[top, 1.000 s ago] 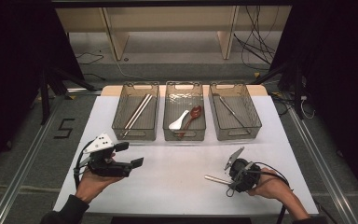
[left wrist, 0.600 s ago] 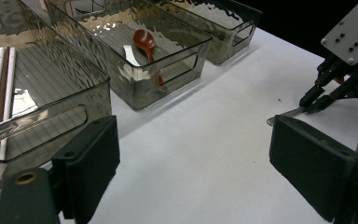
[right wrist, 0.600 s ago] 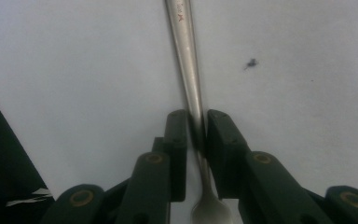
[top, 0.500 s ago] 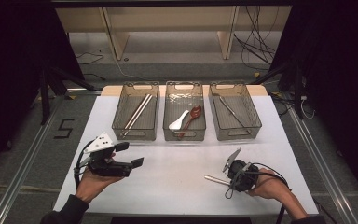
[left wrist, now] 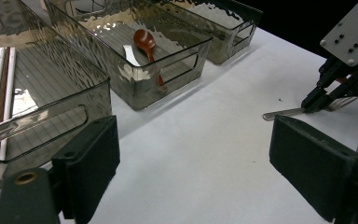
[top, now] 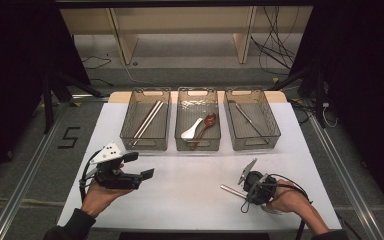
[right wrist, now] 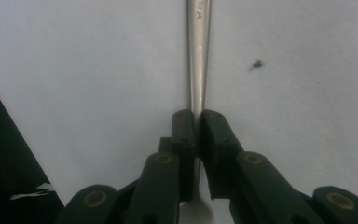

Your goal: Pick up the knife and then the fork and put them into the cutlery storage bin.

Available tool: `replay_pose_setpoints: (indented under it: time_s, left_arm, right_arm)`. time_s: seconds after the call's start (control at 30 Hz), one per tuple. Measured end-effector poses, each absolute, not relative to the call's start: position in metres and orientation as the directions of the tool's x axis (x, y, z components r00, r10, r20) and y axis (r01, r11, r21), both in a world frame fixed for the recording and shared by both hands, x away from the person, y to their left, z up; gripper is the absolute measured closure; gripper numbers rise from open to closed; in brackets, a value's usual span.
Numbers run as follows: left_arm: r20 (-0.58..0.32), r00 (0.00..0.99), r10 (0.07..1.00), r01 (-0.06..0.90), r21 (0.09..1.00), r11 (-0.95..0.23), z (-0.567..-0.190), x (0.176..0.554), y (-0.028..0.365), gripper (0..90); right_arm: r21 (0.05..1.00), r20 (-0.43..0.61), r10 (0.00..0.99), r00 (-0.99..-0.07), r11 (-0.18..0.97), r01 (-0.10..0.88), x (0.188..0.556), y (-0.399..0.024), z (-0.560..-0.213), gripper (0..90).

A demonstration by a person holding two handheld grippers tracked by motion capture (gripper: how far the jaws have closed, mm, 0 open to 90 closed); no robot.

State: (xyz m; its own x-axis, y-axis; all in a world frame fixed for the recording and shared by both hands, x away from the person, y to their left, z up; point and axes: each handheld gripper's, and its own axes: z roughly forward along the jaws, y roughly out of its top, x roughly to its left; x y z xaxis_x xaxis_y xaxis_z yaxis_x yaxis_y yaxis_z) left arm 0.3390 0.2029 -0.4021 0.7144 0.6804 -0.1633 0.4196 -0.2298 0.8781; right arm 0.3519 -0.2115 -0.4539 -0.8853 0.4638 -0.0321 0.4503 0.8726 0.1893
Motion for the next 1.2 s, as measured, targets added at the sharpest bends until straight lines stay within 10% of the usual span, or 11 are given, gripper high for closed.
replay_pose_setpoints:
  time_s: [1.2]
  left_arm:
    - [-0.174, 0.711, 0.681, 0.423, 0.879, -0.218, -0.402, 0.340, 0.204, 15.5]
  right_arm:
    - [0.493, 0.019, 0.591, -0.806, 0.696, 0.522, 0.375, -0.230, -0.406, 84.4]
